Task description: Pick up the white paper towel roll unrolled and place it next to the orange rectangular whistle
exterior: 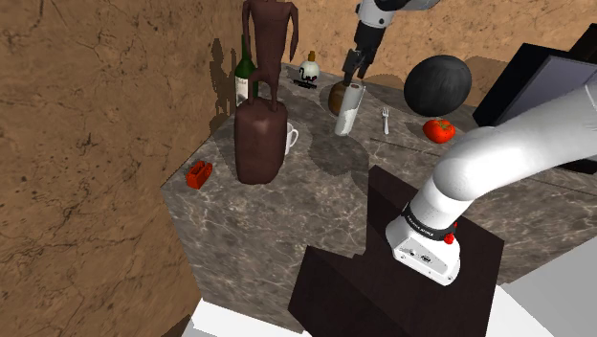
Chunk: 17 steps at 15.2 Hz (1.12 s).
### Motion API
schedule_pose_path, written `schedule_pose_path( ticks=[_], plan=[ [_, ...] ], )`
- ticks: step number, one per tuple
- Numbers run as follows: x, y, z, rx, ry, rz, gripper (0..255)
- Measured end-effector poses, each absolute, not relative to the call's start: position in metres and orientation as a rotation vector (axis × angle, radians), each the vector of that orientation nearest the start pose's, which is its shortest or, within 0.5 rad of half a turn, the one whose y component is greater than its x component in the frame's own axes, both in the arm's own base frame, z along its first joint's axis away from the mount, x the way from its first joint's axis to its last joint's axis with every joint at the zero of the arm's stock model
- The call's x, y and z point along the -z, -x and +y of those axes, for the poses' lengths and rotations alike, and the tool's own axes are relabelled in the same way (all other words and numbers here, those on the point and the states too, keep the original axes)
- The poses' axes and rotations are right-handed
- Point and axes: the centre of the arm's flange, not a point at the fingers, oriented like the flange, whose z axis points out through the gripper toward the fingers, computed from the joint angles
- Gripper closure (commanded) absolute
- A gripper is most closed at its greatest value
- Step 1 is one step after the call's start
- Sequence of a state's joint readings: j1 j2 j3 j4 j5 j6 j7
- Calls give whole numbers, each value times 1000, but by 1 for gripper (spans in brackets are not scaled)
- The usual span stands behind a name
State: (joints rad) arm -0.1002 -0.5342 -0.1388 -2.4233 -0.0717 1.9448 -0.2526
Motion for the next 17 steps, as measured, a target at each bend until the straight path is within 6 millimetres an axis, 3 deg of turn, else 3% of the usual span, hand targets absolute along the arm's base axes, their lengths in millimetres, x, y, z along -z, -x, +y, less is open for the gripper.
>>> schedule_pose_path(
  ticks=[11,17],
  plan=[
    [-446,-439,-214,93,3187,-124,0],
    [-419,-446,-227,93,3191,-129,0]
  ],
)
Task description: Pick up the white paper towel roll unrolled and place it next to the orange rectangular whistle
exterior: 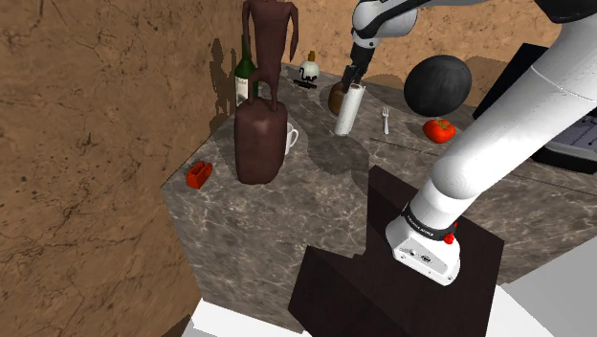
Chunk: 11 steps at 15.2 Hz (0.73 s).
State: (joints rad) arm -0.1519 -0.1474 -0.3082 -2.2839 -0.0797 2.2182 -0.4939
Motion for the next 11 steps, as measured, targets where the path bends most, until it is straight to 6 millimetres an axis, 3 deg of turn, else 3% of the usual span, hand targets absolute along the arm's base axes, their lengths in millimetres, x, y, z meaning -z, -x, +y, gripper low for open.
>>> schedule_pose_path(
  ticks=[8,9,11],
  plan=[
    [-405,-447,-227,93,3191,-129,0],
    [-405,-447,-227,93,3191,-129,255],
    [-405,-448,-227,95,3191,-130,255]
  ],
)
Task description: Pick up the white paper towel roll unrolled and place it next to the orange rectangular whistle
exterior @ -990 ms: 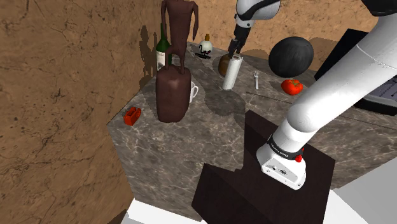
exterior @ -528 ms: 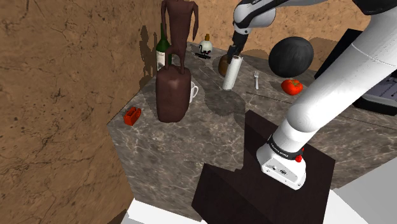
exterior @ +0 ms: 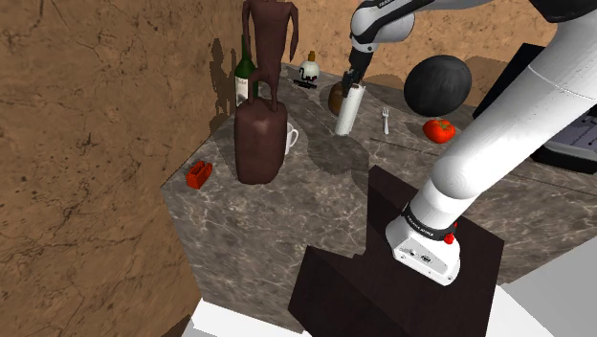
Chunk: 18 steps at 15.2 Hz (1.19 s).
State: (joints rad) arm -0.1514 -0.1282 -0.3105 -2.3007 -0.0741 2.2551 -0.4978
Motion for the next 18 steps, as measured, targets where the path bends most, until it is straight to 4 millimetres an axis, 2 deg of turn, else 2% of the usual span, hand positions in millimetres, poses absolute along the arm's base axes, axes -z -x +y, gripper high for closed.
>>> schedule_pose_path(
  ticks=[9,18],
  plan=[
    [-407,-448,-226,94,3191,-130,255],
    [-453,-447,-227,94,3191,-130,255]
  ],
)
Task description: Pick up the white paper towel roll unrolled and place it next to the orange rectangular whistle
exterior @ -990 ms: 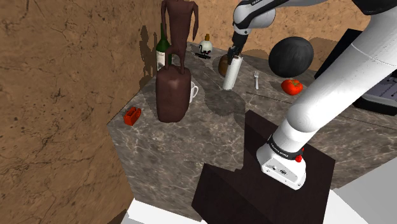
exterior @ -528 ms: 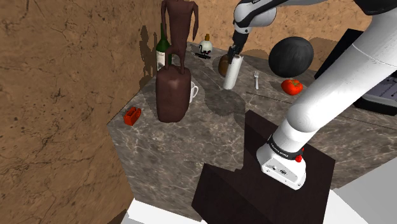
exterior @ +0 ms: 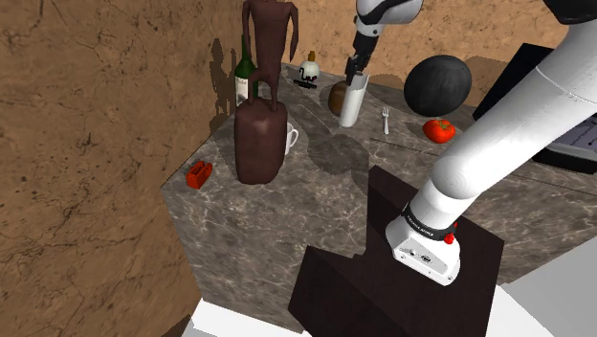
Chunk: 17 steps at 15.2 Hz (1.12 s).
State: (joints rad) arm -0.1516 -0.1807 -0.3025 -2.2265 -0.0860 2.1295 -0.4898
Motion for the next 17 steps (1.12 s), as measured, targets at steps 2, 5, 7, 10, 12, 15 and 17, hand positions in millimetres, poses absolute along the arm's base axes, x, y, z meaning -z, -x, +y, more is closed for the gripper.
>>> schedule_pose_path(
  ticks=[2,5,7,10,12,15,17],
  plan=[
    [-463,-447,-226,94,3191,-129,255],
    [-478,-448,-228,94,3191,-129,255],
    [-489,-447,-227,94,3191,-129,255],
    [-505,-447,-228,94,3191,-129,255],
    [-516,-446,-227,94,3191,-129,255],
    [-531,-447,-227,94,3191,-129,255],
    [-542,-447,-228,94,3191,-129,255]
  ],
)
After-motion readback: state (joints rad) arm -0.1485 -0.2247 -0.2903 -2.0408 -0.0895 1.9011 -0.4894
